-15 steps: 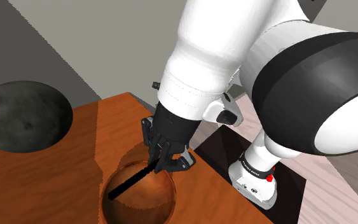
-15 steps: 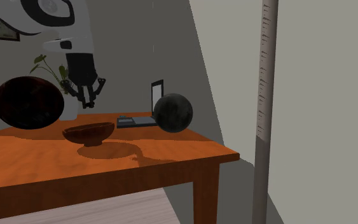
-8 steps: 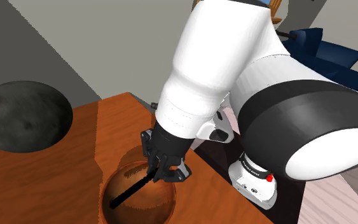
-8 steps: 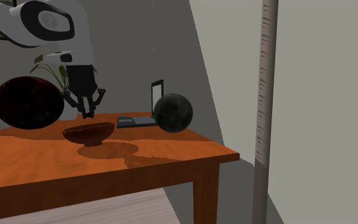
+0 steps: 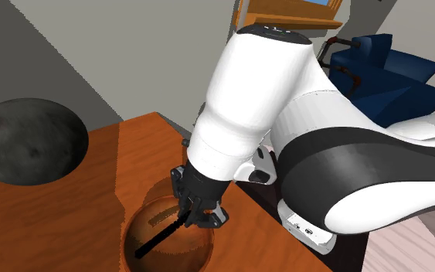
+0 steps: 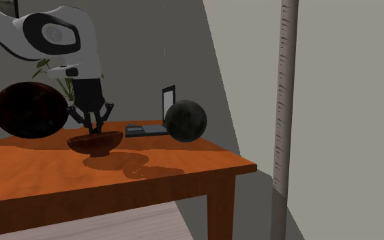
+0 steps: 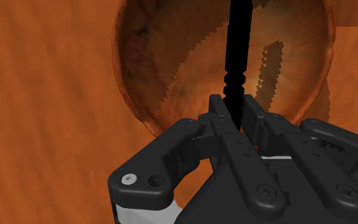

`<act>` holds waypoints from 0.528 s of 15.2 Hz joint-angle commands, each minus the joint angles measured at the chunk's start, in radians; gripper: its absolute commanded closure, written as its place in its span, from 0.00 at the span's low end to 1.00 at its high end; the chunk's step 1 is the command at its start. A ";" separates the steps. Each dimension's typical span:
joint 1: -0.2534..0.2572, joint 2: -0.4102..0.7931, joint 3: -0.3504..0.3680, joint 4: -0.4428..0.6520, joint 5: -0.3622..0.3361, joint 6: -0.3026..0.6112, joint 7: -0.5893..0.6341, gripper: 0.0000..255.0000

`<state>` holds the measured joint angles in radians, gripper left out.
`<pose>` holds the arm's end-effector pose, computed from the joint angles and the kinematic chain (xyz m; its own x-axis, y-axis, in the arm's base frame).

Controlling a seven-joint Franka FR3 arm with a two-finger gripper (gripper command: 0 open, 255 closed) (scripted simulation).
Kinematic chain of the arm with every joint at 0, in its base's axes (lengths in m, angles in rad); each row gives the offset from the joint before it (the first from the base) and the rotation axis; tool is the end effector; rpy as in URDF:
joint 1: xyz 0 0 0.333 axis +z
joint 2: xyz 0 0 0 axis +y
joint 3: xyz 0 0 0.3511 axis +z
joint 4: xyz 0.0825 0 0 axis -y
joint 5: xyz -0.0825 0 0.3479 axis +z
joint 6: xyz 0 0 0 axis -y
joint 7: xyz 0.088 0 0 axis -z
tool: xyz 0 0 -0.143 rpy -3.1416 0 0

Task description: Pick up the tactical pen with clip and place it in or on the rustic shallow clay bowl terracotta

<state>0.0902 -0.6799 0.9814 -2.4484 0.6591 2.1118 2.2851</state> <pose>0.1263 0.3855 0.4402 -0.0347 -0.9890 -0.1438 -0.9956 0.0466 -0.0808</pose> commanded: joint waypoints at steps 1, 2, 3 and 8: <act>0.000 0.000 0.001 0.000 0.000 0.001 0.000 1.00; 0.000 0.000 0.001 0.000 0.000 0.001 0.000 1.00; 0.000 0.000 0.001 0.000 0.000 0.001 0.000 1.00; 0.000 0.000 0.001 0.000 0.000 0.001 0.000 0.00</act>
<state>0.0902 -0.6797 0.9819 -2.4488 0.6594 2.1126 2.2851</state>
